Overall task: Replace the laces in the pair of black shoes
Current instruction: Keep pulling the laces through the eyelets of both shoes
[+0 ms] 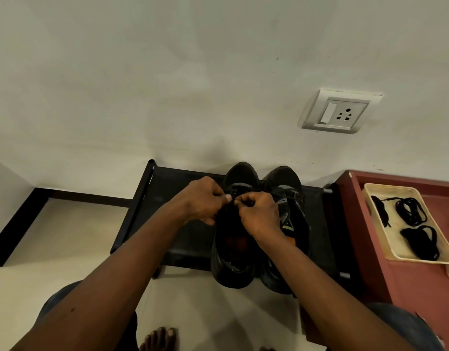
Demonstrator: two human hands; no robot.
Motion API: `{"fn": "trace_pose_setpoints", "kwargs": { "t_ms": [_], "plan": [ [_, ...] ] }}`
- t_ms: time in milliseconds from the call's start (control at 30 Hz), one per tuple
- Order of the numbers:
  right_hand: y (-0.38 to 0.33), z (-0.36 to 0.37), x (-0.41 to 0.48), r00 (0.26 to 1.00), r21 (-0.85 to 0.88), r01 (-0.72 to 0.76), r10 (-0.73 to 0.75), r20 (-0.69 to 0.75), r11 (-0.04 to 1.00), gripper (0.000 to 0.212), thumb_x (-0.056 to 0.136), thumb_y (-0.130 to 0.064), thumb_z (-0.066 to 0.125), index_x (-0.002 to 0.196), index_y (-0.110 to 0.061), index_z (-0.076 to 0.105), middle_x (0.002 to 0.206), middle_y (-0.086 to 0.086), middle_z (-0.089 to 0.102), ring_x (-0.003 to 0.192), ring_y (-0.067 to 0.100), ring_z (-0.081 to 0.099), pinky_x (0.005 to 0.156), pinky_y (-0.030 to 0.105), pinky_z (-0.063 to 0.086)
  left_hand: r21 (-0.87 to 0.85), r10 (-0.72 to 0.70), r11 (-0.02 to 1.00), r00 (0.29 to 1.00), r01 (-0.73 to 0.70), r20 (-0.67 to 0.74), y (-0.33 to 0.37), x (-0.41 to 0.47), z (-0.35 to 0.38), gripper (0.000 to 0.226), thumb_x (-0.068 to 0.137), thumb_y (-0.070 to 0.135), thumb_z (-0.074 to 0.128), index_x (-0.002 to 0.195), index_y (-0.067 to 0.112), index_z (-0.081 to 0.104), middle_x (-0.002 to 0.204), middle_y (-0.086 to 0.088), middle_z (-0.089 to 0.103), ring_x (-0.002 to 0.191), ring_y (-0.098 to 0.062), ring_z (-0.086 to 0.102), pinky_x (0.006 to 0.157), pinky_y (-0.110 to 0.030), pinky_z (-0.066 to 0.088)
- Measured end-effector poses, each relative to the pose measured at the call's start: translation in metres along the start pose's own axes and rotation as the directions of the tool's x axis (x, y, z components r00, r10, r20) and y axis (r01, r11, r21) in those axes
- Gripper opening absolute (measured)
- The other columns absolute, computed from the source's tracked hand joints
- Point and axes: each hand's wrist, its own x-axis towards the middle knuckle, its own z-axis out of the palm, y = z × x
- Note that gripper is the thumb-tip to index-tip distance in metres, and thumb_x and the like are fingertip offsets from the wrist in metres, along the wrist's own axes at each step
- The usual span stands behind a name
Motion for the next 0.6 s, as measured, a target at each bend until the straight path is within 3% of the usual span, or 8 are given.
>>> {"fn": "trace_pose_setpoints", "kwargs": {
  "t_ms": [200,400,500,600],
  "plan": [
    [-0.002,-0.003,-0.002,0.999,-0.110,0.053,-0.054,-0.001,0.993,0.009,0.095,-0.027,0.071,0.096,-0.032,0.078,0.093,-0.012,0.075,0.093,0.013,0.069,0.086,0.040,0.059,0.210,0.122,0.975,0.968,-0.076,-0.219,0.005,0.006,0.004,0.008,0.096,0.022,0.071,0.092,0.020,0.078,0.083,0.006,0.073,0.076,-0.008,0.068,0.079,-0.031,0.058],
    [-0.007,-0.009,-0.005,0.994,-0.252,0.107,-0.108,0.012,0.962,0.014,0.096,-0.033,0.070,0.108,-0.034,0.077,0.112,-0.009,0.071,0.102,0.015,0.067,0.086,0.040,0.058,0.247,0.123,0.966,0.971,-0.071,-0.204,0.010,0.010,0.004,0.007,0.090,0.015,0.072,0.084,0.017,0.075,0.079,0.004,0.070,0.075,-0.010,0.067,0.067,-0.023,0.051],
    [-0.009,-0.010,-0.009,0.986,-0.393,0.155,-0.168,0.001,0.906,0.016,0.097,-0.035,0.069,0.112,-0.032,0.073,0.121,-0.006,0.060,0.104,0.018,0.063,0.081,0.033,0.049,0.265,0.135,0.961,0.967,-0.075,-0.215,0.010,0.010,0.002,0.009,0.088,0.011,0.068,0.081,0.015,0.073,0.078,0.000,0.071,0.073,-0.012,0.067,0.066,-0.025,0.051],
    [-0.012,-0.010,-0.014,0.979,-0.461,0.172,-0.203,-0.017,0.870,0.012,0.098,-0.033,0.067,0.108,-0.028,0.071,0.113,-0.007,0.050,0.091,0.016,0.058,0.075,0.030,0.039,0.257,0.158,0.962,0.958,-0.094,-0.240,0.009,0.009,-0.001,0.010,0.090,0.012,0.065,0.083,0.014,0.071,0.079,-0.001,0.071,0.074,-0.014,0.068,0.067,-0.025,0.051]
  ]
}}
